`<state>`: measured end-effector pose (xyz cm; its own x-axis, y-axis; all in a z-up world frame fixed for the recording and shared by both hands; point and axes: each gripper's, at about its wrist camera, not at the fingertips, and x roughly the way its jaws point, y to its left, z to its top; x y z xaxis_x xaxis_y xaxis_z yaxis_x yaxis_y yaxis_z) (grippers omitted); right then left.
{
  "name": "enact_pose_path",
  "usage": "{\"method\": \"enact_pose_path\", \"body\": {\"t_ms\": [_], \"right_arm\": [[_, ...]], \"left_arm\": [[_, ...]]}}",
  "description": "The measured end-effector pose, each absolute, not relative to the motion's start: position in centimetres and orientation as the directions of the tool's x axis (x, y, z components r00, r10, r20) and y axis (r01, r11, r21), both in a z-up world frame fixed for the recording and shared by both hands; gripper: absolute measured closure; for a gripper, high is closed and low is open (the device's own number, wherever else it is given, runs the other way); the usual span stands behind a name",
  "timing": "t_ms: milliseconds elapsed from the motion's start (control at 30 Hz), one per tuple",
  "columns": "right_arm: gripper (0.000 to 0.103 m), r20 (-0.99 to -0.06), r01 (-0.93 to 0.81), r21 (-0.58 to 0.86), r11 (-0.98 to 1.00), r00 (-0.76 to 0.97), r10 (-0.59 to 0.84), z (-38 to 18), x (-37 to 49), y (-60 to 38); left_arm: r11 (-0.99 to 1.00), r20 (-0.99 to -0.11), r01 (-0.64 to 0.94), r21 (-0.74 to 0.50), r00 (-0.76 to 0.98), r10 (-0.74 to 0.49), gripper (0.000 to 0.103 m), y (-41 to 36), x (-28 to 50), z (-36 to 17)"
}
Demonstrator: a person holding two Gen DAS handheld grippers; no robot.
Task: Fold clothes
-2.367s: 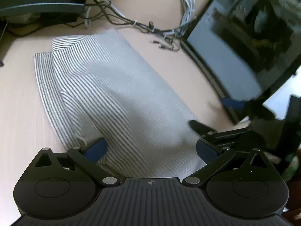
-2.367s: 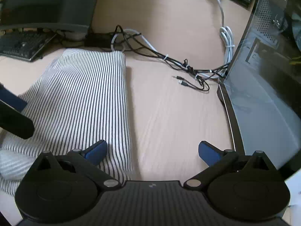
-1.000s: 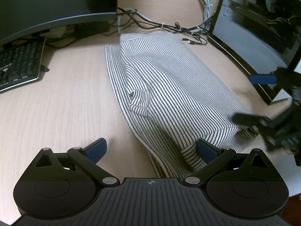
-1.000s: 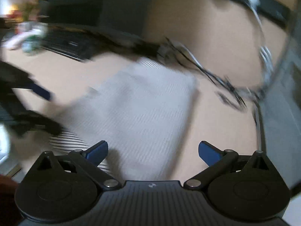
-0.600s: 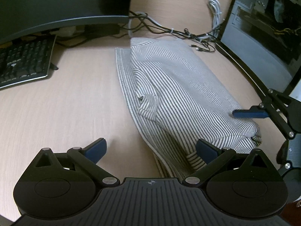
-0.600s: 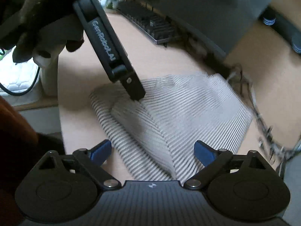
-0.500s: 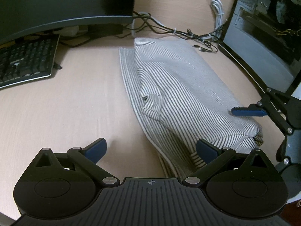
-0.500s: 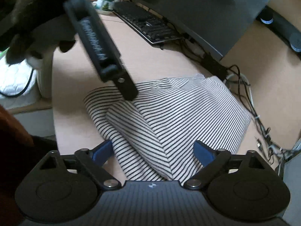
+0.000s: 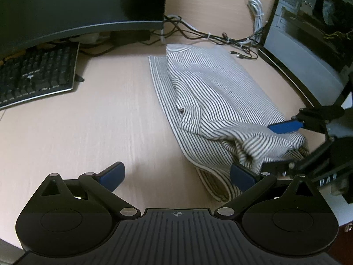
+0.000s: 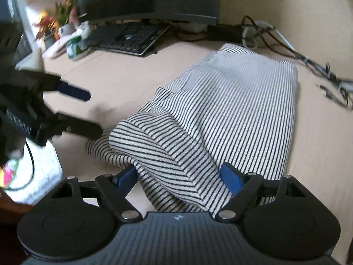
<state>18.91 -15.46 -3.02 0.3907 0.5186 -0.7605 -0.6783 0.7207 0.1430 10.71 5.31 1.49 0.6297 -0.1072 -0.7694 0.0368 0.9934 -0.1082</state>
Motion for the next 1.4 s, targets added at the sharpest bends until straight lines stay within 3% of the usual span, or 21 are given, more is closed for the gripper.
{"method": "enact_pose_path", "body": {"t_ms": [200,400,567,633,733,967,1000,1067,1167,1200,1300,1400], "right_arm": [[0.021,-0.750,-0.580,0.312,0.752,0.336,0.570,-2.8,21.2,-17.1],[0.020,-0.732,-0.525,0.388,0.757,0.324,0.599,-3.0,22.2,-17.9],[0.020,-0.758,-0.604,0.227,0.764,0.382,0.528,-2.6,20.5,-16.0],[0.015,-0.758,-0.658,0.107,0.746,0.431,0.489,-2.2,18.9,-15.1],[0.003,-0.720,-0.726,-0.099,0.680,0.524,0.455,-2.4,15.8,-14.5],[0.002,-0.592,-0.670,-0.444,0.594,0.717,0.367,-5.7,13.0,-14.3],[0.006,-0.572,-0.654,-0.470,0.593,0.737,0.360,-5.8,13.1,-14.1],[0.026,-0.571,-0.652,-0.484,0.584,0.741,0.353,-5.7,14.0,-14.0],[0.064,-0.611,-0.692,-0.420,0.587,0.694,0.380,-4.2,15.8,-14.2],[0.070,-0.617,-0.692,-0.389,0.607,0.686,0.386,-3.4,16.2,-14.5],[0.074,-0.630,-0.697,-0.337,0.633,0.666,0.399,-1.8,17.0,-15.3],[0.077,-0.674,-0.718,-0.305,0.626,0.627,0.391,-1.9,17.2,-15.6]], "left_arm": [[0.987,-0.754,0.112,-0.113,0.637,-0.159,0.000,5.3,10.2,2.3],[0.972,-0.786,0.217,-0.092,0.584,-0.205,0.000,4.1,10.3,1.3],[0.974,-0.814,0.227,0.026,0.570,-0.111,0.000,1.3,12.5,-1.1],[0.980,-0.808,0.198,0.033,0.582,-0.090,0.000,0.9,13.4,-1.2],[0.988,-0.799,0.145,-0.049,0.588,-0.126,0.000,1.5,14.4,-0.7],[0.977,-0.796,0.069,-0.200,0.570,-0.203,0.000,3.0,16.1,-0.3],[0.974,-0.795,0.060,-0.219,0.567,-0.214,0.000,3.1,16.3,-0.3],[0.968,-0.793,0.047,-0.248,0.564,-0.231,0.000,3.3,16.7,-0.4],[0.955,-0.769,0.067,-0.287,0.579,-0.272,0.000,3.9,16.4,0.3],[0.948,-0.754,0.082,-0.307,0.586,-0.295,0.000,4.2,16.2,0.8],[0.914,-0.679,0.115,-0.390,0.634,-0.370,0.000,6.5,15.5,2.9],[0.914,-0.632,0.110,-0.390,0.690,-0.353,0.000,8.8,16.4,4.6]]}}
